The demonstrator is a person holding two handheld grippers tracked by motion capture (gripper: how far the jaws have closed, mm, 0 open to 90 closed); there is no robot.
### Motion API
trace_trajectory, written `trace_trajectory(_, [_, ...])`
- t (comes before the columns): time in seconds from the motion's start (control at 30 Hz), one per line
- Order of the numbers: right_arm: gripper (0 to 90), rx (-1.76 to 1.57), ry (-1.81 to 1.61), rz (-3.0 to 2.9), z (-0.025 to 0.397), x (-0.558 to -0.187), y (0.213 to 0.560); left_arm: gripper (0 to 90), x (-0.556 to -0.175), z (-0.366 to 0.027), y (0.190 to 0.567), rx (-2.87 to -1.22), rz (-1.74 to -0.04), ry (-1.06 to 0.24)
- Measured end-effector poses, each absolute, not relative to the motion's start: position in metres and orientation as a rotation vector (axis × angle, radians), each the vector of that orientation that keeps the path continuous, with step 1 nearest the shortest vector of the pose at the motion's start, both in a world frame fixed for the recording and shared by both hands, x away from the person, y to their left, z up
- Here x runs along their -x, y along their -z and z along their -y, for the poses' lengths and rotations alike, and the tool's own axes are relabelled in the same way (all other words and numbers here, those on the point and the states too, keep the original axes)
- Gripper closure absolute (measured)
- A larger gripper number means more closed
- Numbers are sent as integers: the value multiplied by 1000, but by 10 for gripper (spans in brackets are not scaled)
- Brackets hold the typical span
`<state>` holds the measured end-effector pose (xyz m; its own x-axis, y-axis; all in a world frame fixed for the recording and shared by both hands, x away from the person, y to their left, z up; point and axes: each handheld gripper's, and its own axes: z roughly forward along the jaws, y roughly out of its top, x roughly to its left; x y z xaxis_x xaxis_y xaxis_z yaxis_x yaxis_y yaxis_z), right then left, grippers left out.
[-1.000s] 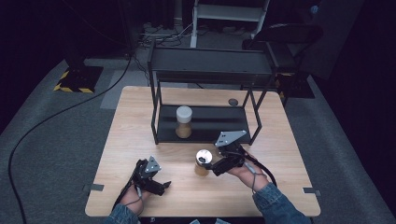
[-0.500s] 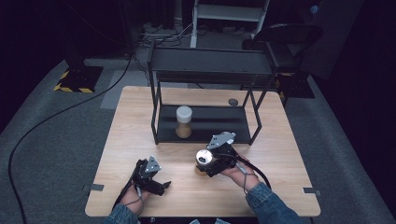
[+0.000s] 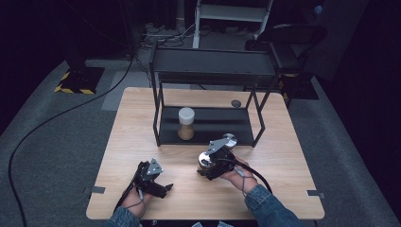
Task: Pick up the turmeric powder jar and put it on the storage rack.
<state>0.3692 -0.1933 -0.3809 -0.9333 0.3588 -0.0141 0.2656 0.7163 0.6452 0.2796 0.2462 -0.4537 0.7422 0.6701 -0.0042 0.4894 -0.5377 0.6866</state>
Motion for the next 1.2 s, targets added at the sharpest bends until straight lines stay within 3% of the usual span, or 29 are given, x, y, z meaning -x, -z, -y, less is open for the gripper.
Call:
trace_trajectory(0.17, [307, -503, -985, -2784, 190, -369, 382, 6, -280, -247, 454, -2251, -865, -338])
trace_trajectory(0.63, [312, -502, -977, -2809, 189, -375, 373, 7, -280, -247, 454, -2253, -862, -337])
trace_trajectory(1.2, [313, -486, -987, -2784, 191, -385, 327, 7, -280, -248, 454, -2254, -857, -335])
